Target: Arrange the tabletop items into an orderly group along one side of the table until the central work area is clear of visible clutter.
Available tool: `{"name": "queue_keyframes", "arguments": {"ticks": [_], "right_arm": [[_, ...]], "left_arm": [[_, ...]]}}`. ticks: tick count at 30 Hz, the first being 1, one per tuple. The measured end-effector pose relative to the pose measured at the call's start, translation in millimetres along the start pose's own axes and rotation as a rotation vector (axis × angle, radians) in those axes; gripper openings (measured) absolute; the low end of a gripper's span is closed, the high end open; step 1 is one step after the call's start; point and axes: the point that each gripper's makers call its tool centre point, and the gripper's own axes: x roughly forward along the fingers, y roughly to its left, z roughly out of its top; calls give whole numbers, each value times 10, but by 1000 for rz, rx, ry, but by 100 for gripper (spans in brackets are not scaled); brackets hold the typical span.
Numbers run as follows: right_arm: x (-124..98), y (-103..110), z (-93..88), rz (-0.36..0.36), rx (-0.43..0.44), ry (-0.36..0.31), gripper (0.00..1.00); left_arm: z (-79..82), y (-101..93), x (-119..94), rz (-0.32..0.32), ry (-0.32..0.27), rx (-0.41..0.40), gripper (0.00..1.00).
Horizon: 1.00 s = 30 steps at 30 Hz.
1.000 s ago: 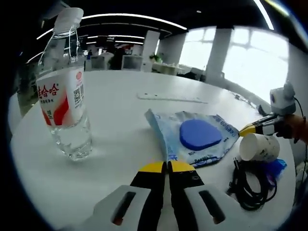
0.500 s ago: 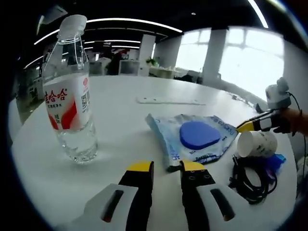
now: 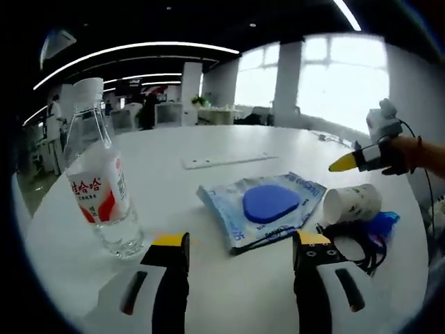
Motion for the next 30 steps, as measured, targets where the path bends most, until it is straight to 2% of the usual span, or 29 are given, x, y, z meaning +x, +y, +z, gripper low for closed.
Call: {"name": "queue_keyframes", "arguments": {"ticks": [4, 7, 12, 15, 16, 17, 21, 25, 30], "right_arm": [[-85, 106, 1, 25, -2, 4, 66], [-157, 185, -5, 39, -19, 8, 72], [-273, 291, -21, 56, -35, 17, 77], [-347, 343, -38, 60, -41, 25, 79], [-373, 366, -67, 65, -45, 40, 79], [-390, 377, -97, 65, -50, 56, 79], [-464, 438, -195, 64, -70, 87, 79], [-548, 540, -257, 95, -14, 108, 77], [-623, 607, -317, 104, -10, 126, 73]], "left_arm": [[88, -10, -76, -8, -27, -8, 76], [118, -18, -125, -8, -41, 5, 85], [120, -22, -213, -14, -44, -1, 94], [175, -42, -273, -22, -77, -16, 100], [219, -60, -305, -28, -105, -57, 100], [227, -56, -329, -27, -109, -63, 100], [164, -51, -398, -15, -71, -11, 100], [131, -36, -470, -16, -62, -9, 100], [88, -36, -559, -13, -44, 2, 100]]}}
